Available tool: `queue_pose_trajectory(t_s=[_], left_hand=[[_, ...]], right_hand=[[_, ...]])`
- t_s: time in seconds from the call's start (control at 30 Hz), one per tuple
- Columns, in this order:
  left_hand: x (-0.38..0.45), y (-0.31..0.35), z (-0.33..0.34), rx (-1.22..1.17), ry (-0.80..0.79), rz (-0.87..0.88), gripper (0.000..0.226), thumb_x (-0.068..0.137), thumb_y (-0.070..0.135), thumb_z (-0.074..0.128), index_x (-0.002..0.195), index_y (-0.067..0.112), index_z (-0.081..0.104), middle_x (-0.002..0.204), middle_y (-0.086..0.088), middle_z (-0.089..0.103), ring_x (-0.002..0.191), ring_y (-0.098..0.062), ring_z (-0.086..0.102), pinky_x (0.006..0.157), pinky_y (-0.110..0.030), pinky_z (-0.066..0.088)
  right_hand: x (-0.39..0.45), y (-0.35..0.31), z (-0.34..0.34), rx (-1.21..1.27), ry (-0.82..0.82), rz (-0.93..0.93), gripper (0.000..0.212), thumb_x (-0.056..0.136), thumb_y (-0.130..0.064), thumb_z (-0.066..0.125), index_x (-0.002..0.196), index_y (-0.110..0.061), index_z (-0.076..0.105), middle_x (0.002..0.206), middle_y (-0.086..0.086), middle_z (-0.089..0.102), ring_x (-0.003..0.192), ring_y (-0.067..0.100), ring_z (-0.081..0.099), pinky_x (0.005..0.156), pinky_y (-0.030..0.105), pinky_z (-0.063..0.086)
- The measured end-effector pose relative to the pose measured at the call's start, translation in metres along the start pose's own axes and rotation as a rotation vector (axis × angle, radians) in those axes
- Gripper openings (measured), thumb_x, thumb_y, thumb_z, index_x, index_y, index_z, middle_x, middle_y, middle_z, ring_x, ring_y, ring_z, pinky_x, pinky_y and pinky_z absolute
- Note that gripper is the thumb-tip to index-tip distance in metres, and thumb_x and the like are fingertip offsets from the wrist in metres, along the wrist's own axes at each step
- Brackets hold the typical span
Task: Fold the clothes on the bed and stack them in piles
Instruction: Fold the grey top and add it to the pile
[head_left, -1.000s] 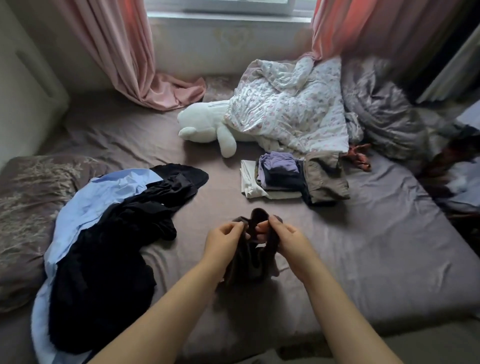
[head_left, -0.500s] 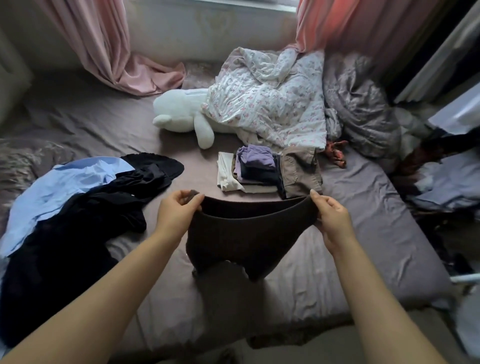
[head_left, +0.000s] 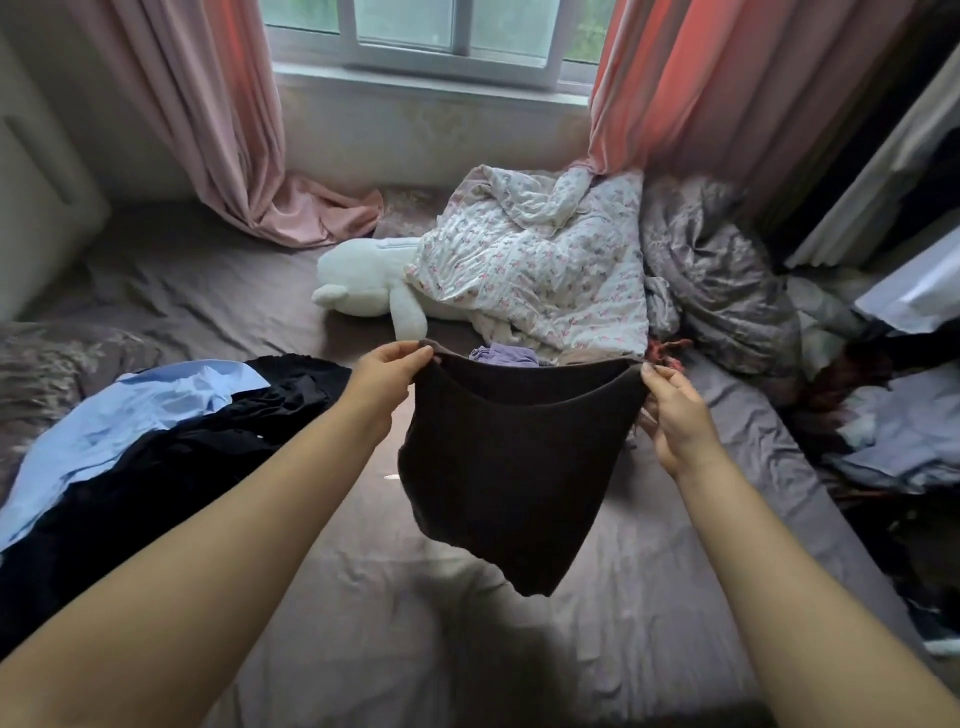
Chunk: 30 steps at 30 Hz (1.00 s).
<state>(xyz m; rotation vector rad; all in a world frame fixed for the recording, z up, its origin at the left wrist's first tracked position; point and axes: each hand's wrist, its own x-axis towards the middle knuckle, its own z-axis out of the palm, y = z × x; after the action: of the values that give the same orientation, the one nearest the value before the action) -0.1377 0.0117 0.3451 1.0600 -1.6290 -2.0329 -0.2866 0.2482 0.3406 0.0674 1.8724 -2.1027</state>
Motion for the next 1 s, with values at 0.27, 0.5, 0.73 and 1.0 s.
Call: queue_pose_trajectory(t_s=[0.27,0.5,0.73,1.0], left_hand=[[-0.007,-0.017,0.034,-0.159,0.153,0.055,0.017,0.093,0.007,0.048,0.087,0.015,0.063,0.077,-0.001,0.061,0.073,-0.01,0.056,0.074,-0.023,0.048],[-0.043,-0.157,0.024,0.011,0.276,-0.135,0.032,0.087,-0.005,0.039,0.059,0.009,0.047,0.069,-0.008,0.042,0.069,-0.018,0.041,0.071,-0.031,0.037],[-0.056,-0.301,0.016,0.328,0.255,-0.402,0.031,0.09,-0.011,0.049,0.069,0.007,0.064,0.065,-0.002,0.057,0.062,-0.007,0.052,0.051,-0.01,0.039],[-0.052,-0.41,0.007,0.586,0.094,-0.743,0.035,0.088,0.021,0.067,0.059,0.012,0.05,0.062,-0.003,0.054,0.069,-0.019,0.051,0.06,-0.027,0.036]], right_hand=[[0.04,-0.018,-0.033,0.088,-0.209,0.053,0.016,0.091,-0.032,0.06,0.079,-0.021,0.057,0.068,-0.008,0.066,0.061,0.004,0.062,0.054,0.019,0.051],[0.021,0.084,-0.099,-0.133,-0.351,0.269,0.021,0.073,-0.026,0.069,0.073,-0.007,0.063,0.066,0.004,0.064,0.064,0.013,0.062,0.059,0.022,0.054],[0.003,0.248,-0.147,-0.562,-0.269,0.57,0.02,0.081,-0.009,0.074,0.062,-0.009,0.065,0.053,-0.003,0.053,0.059,0.013,0.045,0.062,0.025,0.037],[-0.026,0.35,-0.172,-0.838,-0.264,0.693,0.027,0.083,-0.017,0.074,0.061,-0.01,0.061,0.058,-0.001,0.057,0.06,0.01,0.049,0.053,0.012,0.038]])
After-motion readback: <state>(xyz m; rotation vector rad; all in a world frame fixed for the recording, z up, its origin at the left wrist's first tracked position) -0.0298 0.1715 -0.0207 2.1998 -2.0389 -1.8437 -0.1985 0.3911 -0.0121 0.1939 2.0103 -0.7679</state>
